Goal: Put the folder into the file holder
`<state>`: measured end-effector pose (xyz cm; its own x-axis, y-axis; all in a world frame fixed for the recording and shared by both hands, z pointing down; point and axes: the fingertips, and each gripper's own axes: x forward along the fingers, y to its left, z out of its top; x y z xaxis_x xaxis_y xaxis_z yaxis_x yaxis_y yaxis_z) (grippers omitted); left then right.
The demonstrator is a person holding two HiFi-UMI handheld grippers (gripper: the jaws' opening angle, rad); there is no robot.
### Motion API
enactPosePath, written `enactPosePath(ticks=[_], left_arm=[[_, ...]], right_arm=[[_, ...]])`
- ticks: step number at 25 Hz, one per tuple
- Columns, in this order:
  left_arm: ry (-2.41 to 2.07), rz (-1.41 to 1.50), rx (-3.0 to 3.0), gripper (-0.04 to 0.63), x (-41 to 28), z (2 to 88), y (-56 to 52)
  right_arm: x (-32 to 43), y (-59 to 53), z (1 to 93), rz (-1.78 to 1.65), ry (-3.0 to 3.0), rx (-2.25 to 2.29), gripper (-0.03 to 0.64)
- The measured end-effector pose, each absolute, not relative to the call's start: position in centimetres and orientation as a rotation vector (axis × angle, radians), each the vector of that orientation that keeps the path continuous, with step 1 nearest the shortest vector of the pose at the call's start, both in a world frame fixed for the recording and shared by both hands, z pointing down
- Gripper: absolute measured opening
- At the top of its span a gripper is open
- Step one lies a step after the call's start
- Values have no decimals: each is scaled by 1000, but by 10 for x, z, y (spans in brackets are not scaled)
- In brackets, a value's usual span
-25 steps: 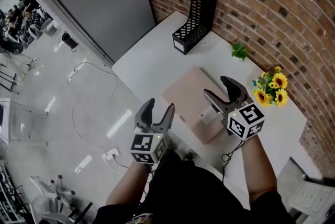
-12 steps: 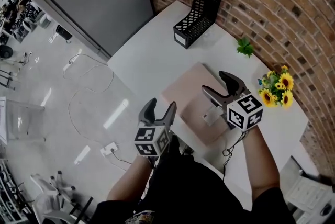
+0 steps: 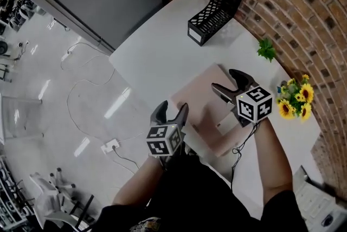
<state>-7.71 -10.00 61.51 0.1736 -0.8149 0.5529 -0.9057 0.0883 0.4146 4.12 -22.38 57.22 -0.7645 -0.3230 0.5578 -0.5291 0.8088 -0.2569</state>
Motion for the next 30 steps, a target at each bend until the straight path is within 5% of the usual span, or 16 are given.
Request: enactPosePath(ticks=[19, 30], left_arm=[[-1550, 168, 1531, 304, -86, 684, -115], [-1548, 116, 1522, 307, -85, 691, -118]], right_arm=[[13, -270, 674, 744, -2282, 473, 428], [10, -265, 693, 729, -2201, 396, 399]])
